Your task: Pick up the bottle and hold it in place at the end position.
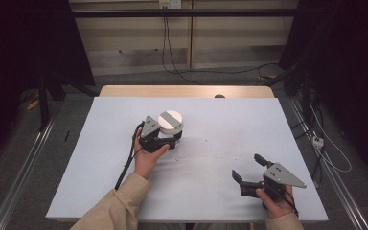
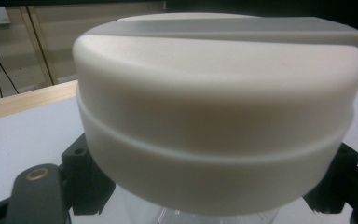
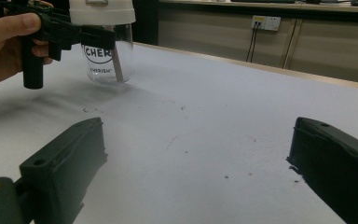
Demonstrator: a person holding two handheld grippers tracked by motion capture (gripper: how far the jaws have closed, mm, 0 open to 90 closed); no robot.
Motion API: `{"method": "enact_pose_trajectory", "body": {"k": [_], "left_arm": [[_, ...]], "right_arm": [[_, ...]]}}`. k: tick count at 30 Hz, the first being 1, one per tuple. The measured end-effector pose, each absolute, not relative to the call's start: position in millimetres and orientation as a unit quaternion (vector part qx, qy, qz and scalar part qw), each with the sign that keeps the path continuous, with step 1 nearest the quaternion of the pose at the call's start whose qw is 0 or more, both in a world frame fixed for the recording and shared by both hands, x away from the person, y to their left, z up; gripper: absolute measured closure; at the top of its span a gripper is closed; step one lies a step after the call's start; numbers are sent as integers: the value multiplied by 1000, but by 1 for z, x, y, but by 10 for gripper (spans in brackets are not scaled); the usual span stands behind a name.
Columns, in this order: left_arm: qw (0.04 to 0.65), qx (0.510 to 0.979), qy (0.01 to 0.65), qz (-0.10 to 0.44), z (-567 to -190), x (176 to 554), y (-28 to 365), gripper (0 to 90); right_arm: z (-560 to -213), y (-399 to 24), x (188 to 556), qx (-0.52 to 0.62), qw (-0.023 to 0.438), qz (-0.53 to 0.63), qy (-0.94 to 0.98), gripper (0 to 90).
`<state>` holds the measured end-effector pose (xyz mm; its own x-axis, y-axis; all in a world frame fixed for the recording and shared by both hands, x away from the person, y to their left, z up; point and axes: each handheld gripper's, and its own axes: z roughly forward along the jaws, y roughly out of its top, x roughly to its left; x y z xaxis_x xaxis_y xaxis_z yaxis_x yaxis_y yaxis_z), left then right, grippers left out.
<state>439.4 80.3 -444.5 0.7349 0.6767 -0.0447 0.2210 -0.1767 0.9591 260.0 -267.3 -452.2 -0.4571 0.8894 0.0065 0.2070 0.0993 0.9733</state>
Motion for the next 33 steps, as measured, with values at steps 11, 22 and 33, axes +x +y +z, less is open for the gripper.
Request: {"method": "enact_pose_trajectory", "body": {"k": [11, 22, 33], "left_arm": [[567, 742, 294, 205, -442, 443, 71, 185], [569, 739, 300, 199, -446, 448, 69, 185], [569, 746, 288, 192, -446, 451, 57, 185]], "right_arm": [[-452, -268, 260, 412, 321, 531, 667, 28], [-452, -268, 260, 413, 321, 531, 667, 28], [-453, -268, 260, 413, 321, 531, 667, 28]]}}
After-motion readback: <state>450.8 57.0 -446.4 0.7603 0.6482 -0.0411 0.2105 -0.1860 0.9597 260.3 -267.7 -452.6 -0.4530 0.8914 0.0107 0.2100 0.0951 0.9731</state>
